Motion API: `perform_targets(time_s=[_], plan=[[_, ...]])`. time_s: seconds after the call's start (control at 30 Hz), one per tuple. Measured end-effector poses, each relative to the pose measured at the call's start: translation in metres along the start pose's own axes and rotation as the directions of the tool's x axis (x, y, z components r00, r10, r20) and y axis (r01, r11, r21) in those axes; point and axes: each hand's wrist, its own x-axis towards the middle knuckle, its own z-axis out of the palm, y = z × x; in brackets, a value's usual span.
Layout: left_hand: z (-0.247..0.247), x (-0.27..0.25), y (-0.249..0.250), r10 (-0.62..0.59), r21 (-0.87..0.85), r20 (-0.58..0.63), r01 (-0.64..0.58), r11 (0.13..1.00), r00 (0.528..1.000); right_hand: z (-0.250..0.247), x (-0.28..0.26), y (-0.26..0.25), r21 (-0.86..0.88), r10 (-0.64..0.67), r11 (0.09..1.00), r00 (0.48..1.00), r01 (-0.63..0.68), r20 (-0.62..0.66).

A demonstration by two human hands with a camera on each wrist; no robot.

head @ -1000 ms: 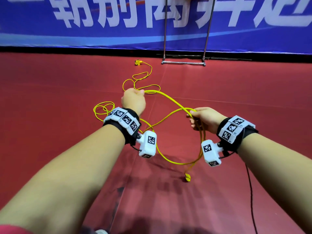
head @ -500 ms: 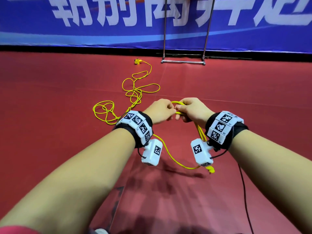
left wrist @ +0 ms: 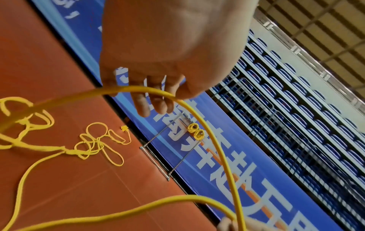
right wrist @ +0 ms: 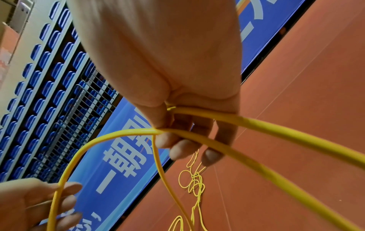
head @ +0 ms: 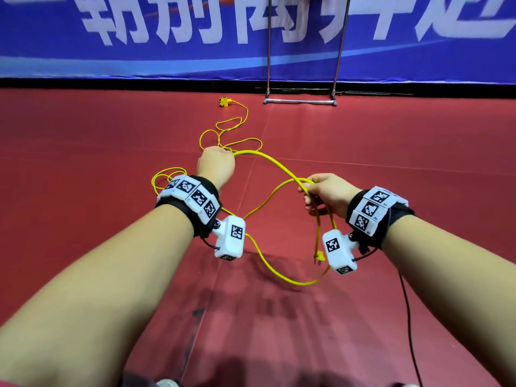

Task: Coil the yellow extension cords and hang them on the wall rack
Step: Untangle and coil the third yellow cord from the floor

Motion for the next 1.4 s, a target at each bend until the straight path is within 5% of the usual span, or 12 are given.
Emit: perform_targets(time_s=[0.13, 0.3, 0.37, 0.63, 0.8, 0.9, 1.13, 1.33, 1.4], plan=[[-0.008, -0.047, 0.036, 0.142, 0.262, 0.192, -0.19, 0.946, 0.971, 0.005, 0.002, -0.01, 0.085, -0.043, 0.995, 0.999, 0.043, -0.003], [0.011, -0.064, 0.041, 0.263, 0.242, 0.58, -0.471, 0.848, 0.771, 0.014, -0.001, -0.017, 0.089, -0.092, 0.992, 0.994, 0.086, 0.062], [0.015, -0.064, 0.037, 0.246, 0.231, 0.575, -0.443, 0.866, 0.78, 0.014, -0.001, -0.017, 0.054, -0.107, 0.993, 0.99, 0.102, 0.088], [-0.012, -0.047, 0.034, 0.112, -0.004, 0.239, -0.115, 0.993, 0.964, -0.015, 0.009, 0.014, -0.235, -0.006, 0.972, 1.0, -0.001, -0.028], [-0.021, -0.035, 0.026, 0.049, 0.102, 0.149, -0.065, 0.993, 0.988, -0.023, 0.013, 0.024, -0.294, -0.019, 0.955, 0.984, -0.035, -0.178], [-0.017, -0.032, 0.022, 0.04, 0.323, 0.276, -0.132, 0.937, 0.96, -0.028, 0.016, 0.024, -0.419, -0.093, 0.908, 0.967, -0.016, -0.239], [-0.018, -0.054, 0.032, 0.038, 0.363, 0.456, -0.225, 0.904, 0.889, -0.025, 0.01, 0.019, -0.692, -0.099, 0.719, 0.977, -0.06, -0.187], [-0.015, -0.063, 0.029, -0.041, 0.423, 0.662, -0.328, 0.845, 0.749, -0.017, 0.016, 0.016, -0.466, -0.127, 0.885, 0.967, 0.009, -0.222], [-0.011, -0.064, 0.026, -0.078, 0.433, 0.698, -0.332, 0.838, 0.712, -0.015, 0.017, 0.014, -0.476, -0.186, 0.878, 0.952, 0.051, -0.241]])
